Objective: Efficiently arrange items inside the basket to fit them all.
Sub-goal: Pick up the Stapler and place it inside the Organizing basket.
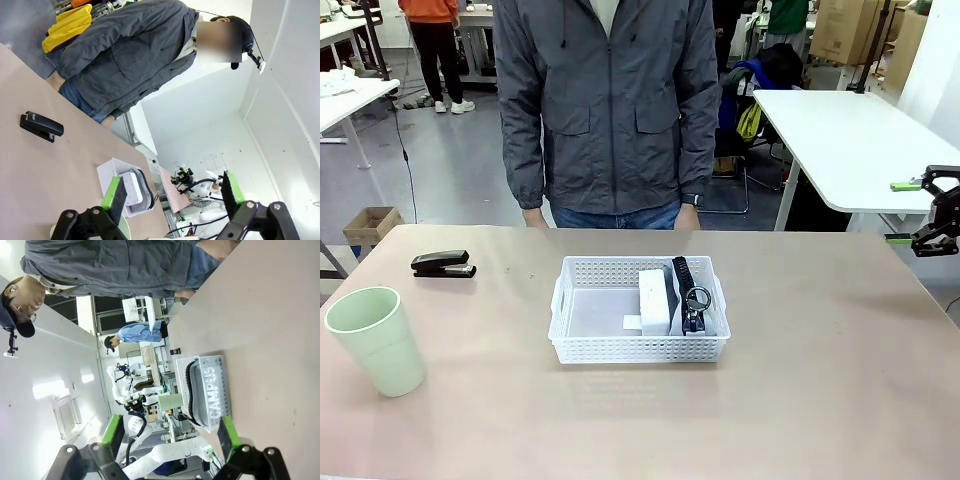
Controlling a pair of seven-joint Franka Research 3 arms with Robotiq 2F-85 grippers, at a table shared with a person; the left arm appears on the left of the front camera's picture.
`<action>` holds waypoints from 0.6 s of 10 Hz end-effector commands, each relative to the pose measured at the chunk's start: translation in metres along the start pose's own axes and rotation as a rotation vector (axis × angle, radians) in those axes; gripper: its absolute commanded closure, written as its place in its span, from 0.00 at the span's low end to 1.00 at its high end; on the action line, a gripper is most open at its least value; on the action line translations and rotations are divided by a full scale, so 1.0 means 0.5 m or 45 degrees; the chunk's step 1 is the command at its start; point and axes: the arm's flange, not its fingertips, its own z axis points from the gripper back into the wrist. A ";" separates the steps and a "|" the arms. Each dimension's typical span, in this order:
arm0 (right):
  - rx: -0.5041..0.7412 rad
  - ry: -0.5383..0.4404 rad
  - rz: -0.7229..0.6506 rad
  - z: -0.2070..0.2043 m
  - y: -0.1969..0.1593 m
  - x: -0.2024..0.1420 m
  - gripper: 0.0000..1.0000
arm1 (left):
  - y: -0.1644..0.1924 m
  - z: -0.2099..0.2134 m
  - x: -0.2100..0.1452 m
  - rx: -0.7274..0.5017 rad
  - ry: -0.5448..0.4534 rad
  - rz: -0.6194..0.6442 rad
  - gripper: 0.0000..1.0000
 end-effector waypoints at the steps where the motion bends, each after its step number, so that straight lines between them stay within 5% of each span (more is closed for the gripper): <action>1: -0.004 0.015 0.024 0.009 0.001 0.002 0.00 | -0.003 0.000 0.001 -0.020 -0.004 -0.023 0.00; 6: -0.004 0.015 0.024 0.009 0.001 0.002 0.00 | -0.003 0.000 0.001 -0.020 -0.004 -0.023 0.00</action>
